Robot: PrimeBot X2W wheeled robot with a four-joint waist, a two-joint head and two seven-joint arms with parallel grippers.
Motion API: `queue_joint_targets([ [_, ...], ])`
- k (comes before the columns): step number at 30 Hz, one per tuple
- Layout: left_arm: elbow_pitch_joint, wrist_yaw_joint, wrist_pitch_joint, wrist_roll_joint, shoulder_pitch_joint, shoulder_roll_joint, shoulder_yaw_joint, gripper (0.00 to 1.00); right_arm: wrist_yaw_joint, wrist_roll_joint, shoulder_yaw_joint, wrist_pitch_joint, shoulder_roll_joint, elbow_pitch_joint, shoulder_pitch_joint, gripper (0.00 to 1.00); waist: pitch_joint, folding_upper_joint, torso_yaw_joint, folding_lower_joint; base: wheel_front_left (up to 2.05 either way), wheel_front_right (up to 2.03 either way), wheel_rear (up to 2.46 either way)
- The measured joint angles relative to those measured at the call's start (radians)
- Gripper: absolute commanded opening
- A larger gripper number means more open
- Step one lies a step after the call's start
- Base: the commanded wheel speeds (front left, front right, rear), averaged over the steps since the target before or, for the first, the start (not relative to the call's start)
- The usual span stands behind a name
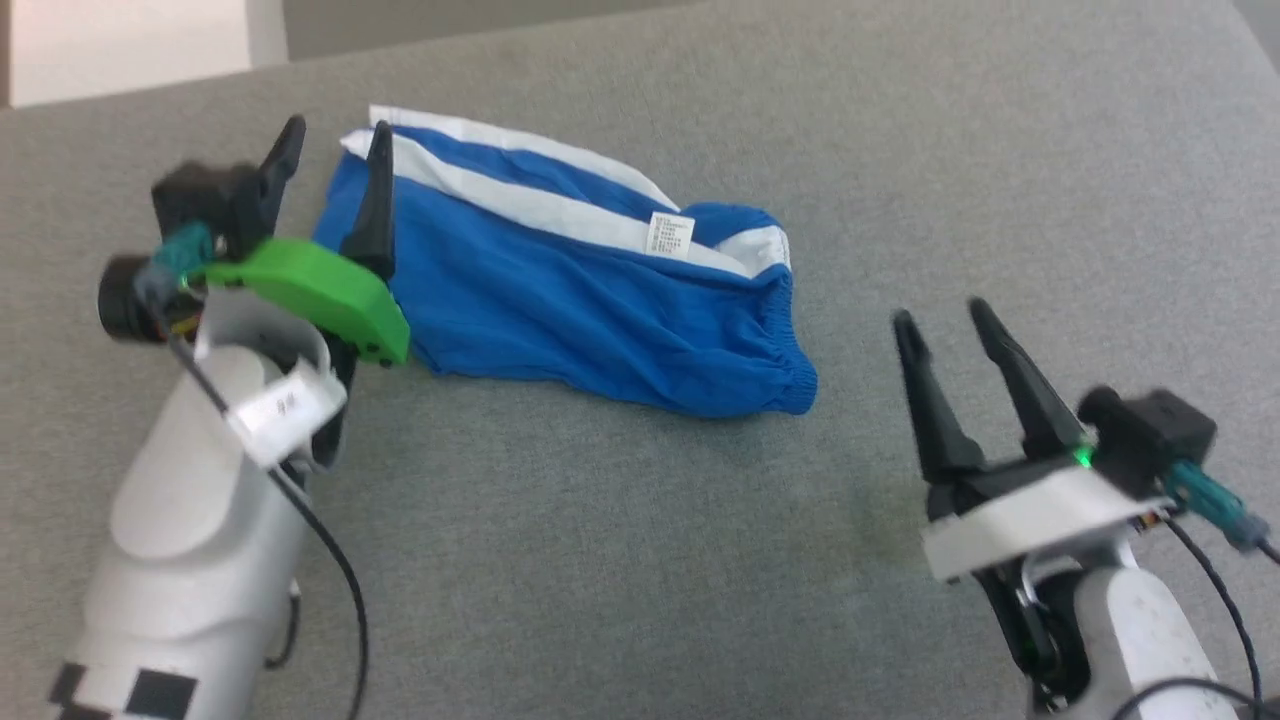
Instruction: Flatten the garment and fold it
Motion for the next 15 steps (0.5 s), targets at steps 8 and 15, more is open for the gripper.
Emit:
queue_joint_targets([
  [8,-0.1,0.007,-0.114,-0.033,0.166,-0.093,0.094,1.0,0.0,-0.029,-0.051,-0.066,0.0,0.029,0.089,1.0,-0.08,0.0,0.026,0.0,0.0,0.0,0.0],
  [15,-0.3,-0.057,-0.117,0.064,0.348,-0.186,0.241,1.0,0.0,-0.03,-0.054,-0.072,0.0,0.032,0.097,1.0,-0.116,0.0,0.078,0.0,0.0,0.0,0.0],
])
